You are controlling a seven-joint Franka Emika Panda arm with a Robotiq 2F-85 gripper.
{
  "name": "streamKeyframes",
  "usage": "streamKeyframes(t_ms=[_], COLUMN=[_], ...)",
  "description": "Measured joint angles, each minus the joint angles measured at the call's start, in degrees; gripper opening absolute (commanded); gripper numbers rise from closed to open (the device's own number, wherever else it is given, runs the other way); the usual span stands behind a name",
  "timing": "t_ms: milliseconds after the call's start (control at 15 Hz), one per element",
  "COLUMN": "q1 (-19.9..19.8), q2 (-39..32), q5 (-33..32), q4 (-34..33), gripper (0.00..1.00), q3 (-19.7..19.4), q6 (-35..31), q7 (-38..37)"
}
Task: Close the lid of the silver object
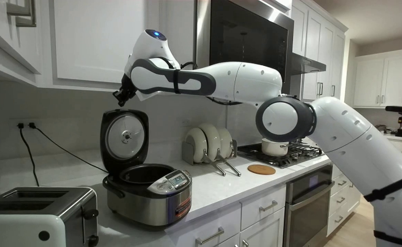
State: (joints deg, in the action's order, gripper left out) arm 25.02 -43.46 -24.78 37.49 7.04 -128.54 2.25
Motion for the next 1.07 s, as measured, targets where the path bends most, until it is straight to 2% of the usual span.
streamKeyframes(t_ms=[467, 1067], q1=[1.1, 1.4], q2=[-6.0, -8.0], q5=[4.0, 10.4], q4=[-7.6, -14.0], gripper=[0.00, 0.00], q3=[-3.2, -3.4], q6=[1.0, 7.9], q7=[3.6, 13.7])
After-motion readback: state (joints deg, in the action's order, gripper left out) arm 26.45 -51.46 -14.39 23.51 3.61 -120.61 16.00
